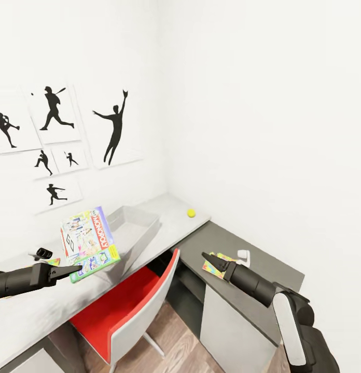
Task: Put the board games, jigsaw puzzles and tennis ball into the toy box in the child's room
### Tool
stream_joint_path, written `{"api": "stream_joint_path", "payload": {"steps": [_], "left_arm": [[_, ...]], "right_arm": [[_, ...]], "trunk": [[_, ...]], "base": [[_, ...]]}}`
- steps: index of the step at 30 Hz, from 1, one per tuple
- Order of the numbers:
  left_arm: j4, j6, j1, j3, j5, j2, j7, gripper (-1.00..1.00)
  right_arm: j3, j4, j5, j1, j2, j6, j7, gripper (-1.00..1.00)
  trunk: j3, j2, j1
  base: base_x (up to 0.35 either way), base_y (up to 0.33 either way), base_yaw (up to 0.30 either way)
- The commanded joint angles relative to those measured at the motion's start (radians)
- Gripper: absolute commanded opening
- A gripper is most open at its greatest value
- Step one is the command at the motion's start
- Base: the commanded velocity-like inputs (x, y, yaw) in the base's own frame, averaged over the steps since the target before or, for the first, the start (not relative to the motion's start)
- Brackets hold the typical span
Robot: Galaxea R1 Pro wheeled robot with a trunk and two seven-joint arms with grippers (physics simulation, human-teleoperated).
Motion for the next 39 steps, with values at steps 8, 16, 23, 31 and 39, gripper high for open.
{"api": "stream_joint_path", "payload": {"steps": [8, 16, 23, 31, 39], "left_arm": [[0.0, 0.01, -0.001, -0.001, 0.0, -0.001, -0.004, -1.0], [0.0, 0.011, -0.001, -0.002, 0.0, -0.001, -0.004, -1.0], [0.0, 0.011, -0.001, -0.002, 0.0, -0.001, -0.004, -1.0], [0.0, 0.011, -0.001, -0.002, 0.0, -0.001, -0.004, -1.0], [0.0, 0.009, -0.001, -0.002, 0.0, -0.001, -0.004, -1.0]], "right_arm": [[-0.002, 0.0, -0.001, -0.001, 0.001, 0.005, 0.003, 1.0], [-0.002, 0.0, -0.001, -0.001, 0.001, 0.007, 0.003, 1.0], [-0.006, 0.0, -0.001, -0.001, 0.001, 0.006, 0.004, 1.0], [-0.004, 0.0, -0.001, -0.001, 0.0, 0.006, 0.003, 1.0], [-0.002, 0.0, -0.001, -0.001, -0.001, 0.007, 0.003, 1.0]], "trunk": [[0.001, -0.002, 0.001], [0.003, -0.002, 0.001], [0.004, -0.002, 0.001], [0.001, -0.002, 0.001], [-0.006, -0.002, 0.001]], "base": [[0.246, -0.018, 0.281], [0.169, -0.001, 0.281], [0.019, 0.0, 0.095], [0.183, 0.0, 0.032], [0.212, 0.0, 0.067]]}}
